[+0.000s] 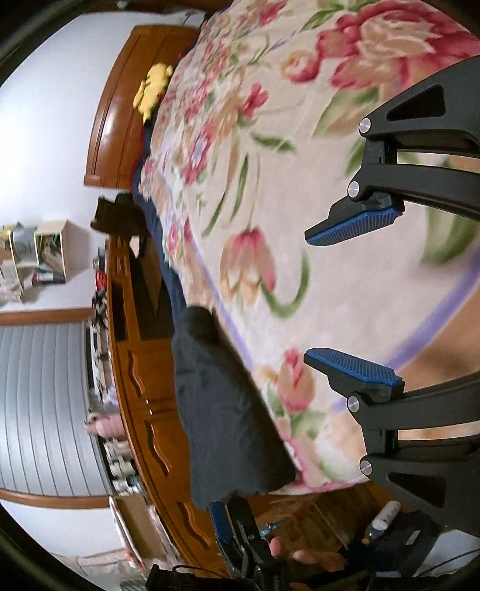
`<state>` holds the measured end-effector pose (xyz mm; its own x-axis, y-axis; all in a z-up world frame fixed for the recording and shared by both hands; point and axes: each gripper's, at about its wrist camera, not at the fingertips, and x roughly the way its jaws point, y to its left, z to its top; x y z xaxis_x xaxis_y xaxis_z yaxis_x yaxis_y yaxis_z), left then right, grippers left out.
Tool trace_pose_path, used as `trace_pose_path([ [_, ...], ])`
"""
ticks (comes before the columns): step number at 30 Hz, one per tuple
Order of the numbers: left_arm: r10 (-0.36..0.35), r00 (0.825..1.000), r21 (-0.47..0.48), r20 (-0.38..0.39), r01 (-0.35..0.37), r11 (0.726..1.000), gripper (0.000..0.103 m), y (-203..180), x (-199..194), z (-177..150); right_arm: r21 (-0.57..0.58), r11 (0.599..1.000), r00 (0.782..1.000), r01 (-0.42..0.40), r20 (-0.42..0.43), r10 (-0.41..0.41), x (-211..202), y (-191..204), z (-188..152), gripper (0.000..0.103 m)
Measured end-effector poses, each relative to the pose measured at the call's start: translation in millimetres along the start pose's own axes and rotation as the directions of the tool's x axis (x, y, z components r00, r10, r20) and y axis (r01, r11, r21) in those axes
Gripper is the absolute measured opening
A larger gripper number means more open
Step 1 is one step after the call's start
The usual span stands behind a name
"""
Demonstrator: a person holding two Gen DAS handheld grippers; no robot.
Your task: Fold large clothes
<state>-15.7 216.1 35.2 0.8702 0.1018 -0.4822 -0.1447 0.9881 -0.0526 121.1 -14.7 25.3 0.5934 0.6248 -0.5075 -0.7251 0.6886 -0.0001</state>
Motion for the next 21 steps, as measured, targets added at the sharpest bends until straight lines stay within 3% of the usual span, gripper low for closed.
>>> trace_pose_path([
  [6,-0.074,0.997,0.036,-0.007,0.074,0.997,0.103,-51.5,14.3,2.2,0.055,0.995,0.997,0.079,0.014,-0.08,-25.5,-19.1,-16.6,0.063],
  [11,-0.121,0.992,0.054,-0.019,0.122,0.991,0.103,-89.4,26.1,2.9,0.105,0.983,0.989,0.148,0.0,-0.149,-39.2,-29.8,-27.6,0.082],
  [21,-0.192,0.979,0.135,-0.064,0.199,0.971,0.103,-175.7,52.8,-3.3,0.207,0.927,0.948,0.312,-0.008,-0.317,-76.0,-50.5,-51.0,0.086],
])
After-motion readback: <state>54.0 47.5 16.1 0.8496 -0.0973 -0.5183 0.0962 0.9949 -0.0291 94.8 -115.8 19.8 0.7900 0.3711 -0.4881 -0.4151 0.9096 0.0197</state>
